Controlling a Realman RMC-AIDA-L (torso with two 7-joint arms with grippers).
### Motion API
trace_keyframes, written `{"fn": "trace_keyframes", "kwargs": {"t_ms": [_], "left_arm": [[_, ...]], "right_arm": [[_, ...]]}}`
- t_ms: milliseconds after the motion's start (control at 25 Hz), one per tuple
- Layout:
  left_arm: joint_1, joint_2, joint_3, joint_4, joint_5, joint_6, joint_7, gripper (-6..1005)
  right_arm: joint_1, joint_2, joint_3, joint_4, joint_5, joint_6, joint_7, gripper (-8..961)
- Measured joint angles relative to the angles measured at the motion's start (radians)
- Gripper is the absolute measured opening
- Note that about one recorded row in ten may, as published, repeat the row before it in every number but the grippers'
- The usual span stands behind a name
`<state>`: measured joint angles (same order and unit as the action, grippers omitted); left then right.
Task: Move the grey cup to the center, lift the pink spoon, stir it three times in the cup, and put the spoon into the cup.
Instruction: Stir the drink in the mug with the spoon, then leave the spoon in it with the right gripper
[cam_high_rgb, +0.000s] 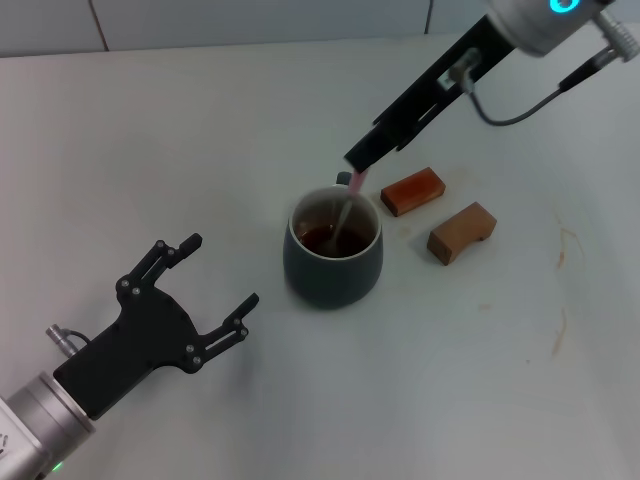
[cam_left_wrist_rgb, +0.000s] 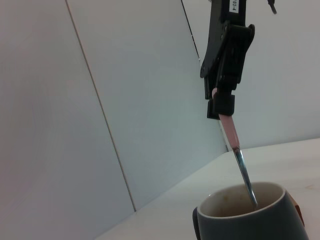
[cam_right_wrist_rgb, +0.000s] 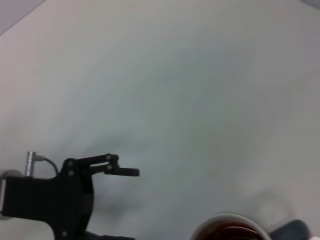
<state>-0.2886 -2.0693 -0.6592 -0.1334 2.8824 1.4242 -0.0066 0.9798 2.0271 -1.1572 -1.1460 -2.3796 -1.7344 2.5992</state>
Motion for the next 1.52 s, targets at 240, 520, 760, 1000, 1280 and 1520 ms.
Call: {"fn": "trace_keyframes", "kwargs": {"t_ms": [240, 520, 760, 1000, 1280, 1520], "left_arm": [[-0.002, -0.001, -0.005, 0.000, 0.000, -0.004, 0.000, 863], [0.004, -0.002, -0.005, -0.008, 0.000, -0.004, 0.003, 863], [0.008, -0.002, -0.005, -0.009, 0.000, -0.004, 0.004, 863], [0.016, -0.001, -0.004, -0.009, 0.001, -0.001, 0.006, 863], [0.019, -0.001, -0.003, -0.016, 0.004, 0.002, 0.007, 863], [0.020, 0.000, -0.003, -0.021, 0.006, 0.003, 0.007, 863]], "right_arm": [[0.044, 0.013, -0.010, 0.083, -0.016, 0.032, -0.029, 125], [0.061, 0.009, -0.004, 0.099, -0.058, 0.061, -0.039, 125], [0.050, 0.003, 0.001, 0.081, -0.072, 0.043, -0.037, 125], [0.033, 0.012, 0.001, 0.036, -0.087, -0.016, -0.020, 125], [0.052, 0.042, -0.009, 0.074, -0.085, 0.019, -0.042, 125], [0.066, 0.041, -0.011, 0.098, -0.099, 0.058, -0.049, 126]]}}
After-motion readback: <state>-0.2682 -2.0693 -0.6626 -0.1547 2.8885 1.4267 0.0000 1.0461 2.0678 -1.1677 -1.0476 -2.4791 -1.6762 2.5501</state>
